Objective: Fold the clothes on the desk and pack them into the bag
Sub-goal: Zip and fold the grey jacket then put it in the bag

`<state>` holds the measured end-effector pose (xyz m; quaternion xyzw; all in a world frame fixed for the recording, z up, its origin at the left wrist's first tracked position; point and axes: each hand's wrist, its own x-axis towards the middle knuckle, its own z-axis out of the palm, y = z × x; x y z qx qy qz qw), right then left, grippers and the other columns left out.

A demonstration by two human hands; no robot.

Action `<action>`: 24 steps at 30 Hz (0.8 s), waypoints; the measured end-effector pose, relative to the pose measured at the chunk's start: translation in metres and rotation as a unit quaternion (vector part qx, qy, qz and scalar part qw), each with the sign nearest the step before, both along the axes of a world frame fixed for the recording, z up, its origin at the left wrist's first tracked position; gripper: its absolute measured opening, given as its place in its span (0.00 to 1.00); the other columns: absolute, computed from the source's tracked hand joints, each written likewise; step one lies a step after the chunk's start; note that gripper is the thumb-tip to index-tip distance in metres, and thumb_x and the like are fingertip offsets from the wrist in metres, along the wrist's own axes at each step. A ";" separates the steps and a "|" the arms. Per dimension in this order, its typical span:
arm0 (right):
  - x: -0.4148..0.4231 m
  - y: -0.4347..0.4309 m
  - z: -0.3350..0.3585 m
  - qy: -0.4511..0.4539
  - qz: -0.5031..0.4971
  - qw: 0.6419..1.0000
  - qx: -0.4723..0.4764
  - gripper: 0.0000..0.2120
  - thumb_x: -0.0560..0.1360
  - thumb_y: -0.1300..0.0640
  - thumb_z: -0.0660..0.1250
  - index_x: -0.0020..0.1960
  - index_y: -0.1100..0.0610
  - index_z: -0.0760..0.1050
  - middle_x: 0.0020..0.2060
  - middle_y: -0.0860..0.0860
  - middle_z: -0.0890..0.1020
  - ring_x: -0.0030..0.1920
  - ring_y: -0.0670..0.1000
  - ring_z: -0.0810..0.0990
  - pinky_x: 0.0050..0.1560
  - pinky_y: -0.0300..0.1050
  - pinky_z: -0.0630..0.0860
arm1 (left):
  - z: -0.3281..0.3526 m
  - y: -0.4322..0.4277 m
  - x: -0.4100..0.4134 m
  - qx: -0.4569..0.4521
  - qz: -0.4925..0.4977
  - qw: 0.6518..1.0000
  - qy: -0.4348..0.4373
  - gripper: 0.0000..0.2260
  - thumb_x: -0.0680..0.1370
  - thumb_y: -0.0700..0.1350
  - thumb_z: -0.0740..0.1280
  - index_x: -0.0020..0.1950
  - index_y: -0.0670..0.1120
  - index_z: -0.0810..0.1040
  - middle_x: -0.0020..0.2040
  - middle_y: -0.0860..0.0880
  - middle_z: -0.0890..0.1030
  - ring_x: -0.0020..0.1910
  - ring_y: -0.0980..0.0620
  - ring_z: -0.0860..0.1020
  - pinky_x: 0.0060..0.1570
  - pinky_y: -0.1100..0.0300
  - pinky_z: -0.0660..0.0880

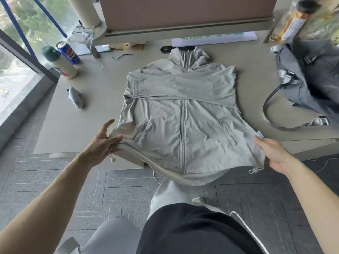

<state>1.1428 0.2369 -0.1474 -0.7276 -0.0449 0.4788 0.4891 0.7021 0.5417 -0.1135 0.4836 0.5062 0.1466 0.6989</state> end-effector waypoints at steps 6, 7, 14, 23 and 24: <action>0.025 0.030 0.037 -0.029 -0.017 0.999 0.031 0.05 0.81 0.62 0.63 0.49 0.56 0.76 0.37 0.50 0.81 0.30 0.47 0.80 0.23 0.36 0.73 | 0.033 0.027 0.030 0.049 -0.001 0.998 -0.024 0.19 0.81 0.35 0.63 0.71 0.42 0.72 0.42 0.39 0.78 0.32 0.50 0.82 0.35 0.56 0.83; 0.028 0.036 0.044 -0.017 -0.029 0.999 0.041 0.06 0.81 0.63 0.63 0.49 0.54 0.76 0.37 0.51 0.79 0.31 0.49 0.78 0.22 0.36 0.72 | 0.036 0.031 0.035 0.053 0.006 0.998 -0.026 0.17 0.81 0.35 0.63 0.70 0.41 0.72 0.39 0.41 0.79 0.31 0.50 0.82 0.37 0.55 0.84; 0.067 0.078 0.072 0.040 -0.060 0.993 0.095 0.11 0.80 0.67 0.58 0.49 0.58 0.78 0.39 0.60 0.79 0.30 0.52 0.80 0.24 0.40 0.74 | 0.048 0.070 0.065 0.041 0.056 0.995 -0.068 0.10 0.83 0.36 0.60 0.61 0.44 0.77 0.29 0.46 0.78 0.26 0.52 0.79 0.42 0.50 0.84; 0.115 0.161 0.076 0.053 -0.109 0.986 0.115 0.11 0.80 0.68 0.57 0.48 0.58 0.76 0.32 0.53 0.82 0.30 0.49 0.81 0.31 0.38 0.78 | 0.042 0.151 0.108 0.011 0.102 0.989 -0.103 0.08 0.83 0.37 0.61 0.59 0.44 0.77 0.32 0.48 0.76 0.28 0.52 0.79 0.48 0.48 0.83; 0.121 0.172 0.075 0.053 -0.113 0.986 0.112 0.11 0.80 0.68 0.57 0.48 0.57 0.76 0.31 0.53 0.82 0.30 0.48 0.81 0.30 0.37 0.77 | 0.040 0.161 0.113 0.008 0.104 0.989 -0.106 0.08 0.83 0.37 0.61 0.58 0.45 0.77 0.31 0.48 0.77 0.29 0.52 0.80 0.48 0.48 0.83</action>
